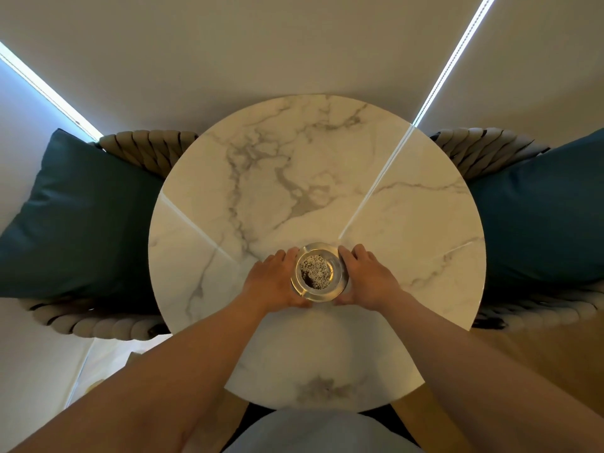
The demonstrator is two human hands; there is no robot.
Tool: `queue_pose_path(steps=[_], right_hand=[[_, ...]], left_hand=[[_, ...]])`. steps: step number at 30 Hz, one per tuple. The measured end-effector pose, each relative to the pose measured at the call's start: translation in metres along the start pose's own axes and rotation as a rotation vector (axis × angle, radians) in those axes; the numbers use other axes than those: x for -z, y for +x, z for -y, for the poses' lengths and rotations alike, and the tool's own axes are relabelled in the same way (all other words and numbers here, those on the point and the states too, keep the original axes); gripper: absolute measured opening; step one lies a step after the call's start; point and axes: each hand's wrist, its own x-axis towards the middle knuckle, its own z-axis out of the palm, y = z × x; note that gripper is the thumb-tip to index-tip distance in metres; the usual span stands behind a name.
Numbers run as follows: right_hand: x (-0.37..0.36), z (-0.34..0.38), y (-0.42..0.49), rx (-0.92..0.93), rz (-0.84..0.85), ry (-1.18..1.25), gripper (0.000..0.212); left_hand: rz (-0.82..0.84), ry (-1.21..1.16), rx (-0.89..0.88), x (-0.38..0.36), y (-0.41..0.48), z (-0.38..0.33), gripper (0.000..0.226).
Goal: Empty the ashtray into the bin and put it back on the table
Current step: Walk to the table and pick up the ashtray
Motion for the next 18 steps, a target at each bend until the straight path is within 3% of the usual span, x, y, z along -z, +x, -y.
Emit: queue_pose_path(steps=[10, 18], right_hand=[[-0.025, 0.032, -0.043, -0.022, -0.011, 0.007, 0.113], [-0.040, 0.050, -0.068, 0.042, 0.001, 0.007, 0.116]], left_hand=[[-0.018, -0.005, -0.062, -0.011, -0.049, 0.017, 0.113], [-0.033, -0.044, -0.015, -0.023, -0.094, 0.021, 0.113]])
